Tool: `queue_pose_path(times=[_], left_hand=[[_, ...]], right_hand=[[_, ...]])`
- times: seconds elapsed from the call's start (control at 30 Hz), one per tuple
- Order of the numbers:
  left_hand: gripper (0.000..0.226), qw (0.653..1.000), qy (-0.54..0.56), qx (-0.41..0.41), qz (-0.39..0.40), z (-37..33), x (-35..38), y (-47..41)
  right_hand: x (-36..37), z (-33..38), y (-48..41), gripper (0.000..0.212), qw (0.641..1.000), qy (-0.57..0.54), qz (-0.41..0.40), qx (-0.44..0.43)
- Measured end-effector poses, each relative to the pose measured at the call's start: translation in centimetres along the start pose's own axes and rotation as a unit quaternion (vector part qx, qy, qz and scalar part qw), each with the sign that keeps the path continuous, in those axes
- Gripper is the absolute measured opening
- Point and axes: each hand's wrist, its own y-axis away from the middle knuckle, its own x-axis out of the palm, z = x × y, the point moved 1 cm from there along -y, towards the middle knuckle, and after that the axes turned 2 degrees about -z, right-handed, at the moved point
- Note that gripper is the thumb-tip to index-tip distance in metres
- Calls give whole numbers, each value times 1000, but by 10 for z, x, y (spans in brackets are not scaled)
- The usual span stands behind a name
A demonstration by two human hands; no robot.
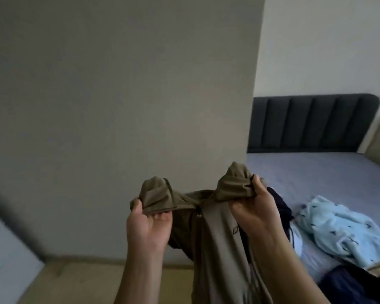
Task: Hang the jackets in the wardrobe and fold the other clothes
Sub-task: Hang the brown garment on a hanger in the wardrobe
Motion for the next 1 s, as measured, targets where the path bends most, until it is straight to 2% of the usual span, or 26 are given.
queue_pose_path(times=[0.2, 0.47, 0.57, 0.67, 0.7, 0.73, 0.83, 0.97, 1.0], left_hand=[[36, 992, 56, 92, -66, -129, -78, 47], [33, 974, 80, 185, -101, -291, -196, 137], [31, 960, 96, 240, -109, -347, -238, 174], [22, 929, 60, 314, -186, -395, -273, 206], [20, 919, 58, 334, -200, -410, -283, 216], [20, 917, 67, 348, -184, -428, -294, 222], [16, 922, 131, 356, -77, -474, -322, 241], [5, 897, 131, 399, -134, -531, -362, 250], [5, 879, 167, 423, -142, -548, -377, 246]], right_hand=[[35, -144, 16, 32, 987, 15, 30, 157], [55, -340, 98, 31, 956, 43, 58, 283], [61, -413, 131, 29, 944, 65, 72, 314], [75, -481, 168, 17, 921, 104, 108, 359], [80, -501, 180, 27, 916, 110, 116, 369], [86, -522, 188, 32, 907, 116, 123, 385], [99, -586, 204, 24, 887, 169, 122, 412], [111, -677, 214, 25, 849, 256, 147, 438], [114, -702, 214, 24, 838, 269, 159, 447]])
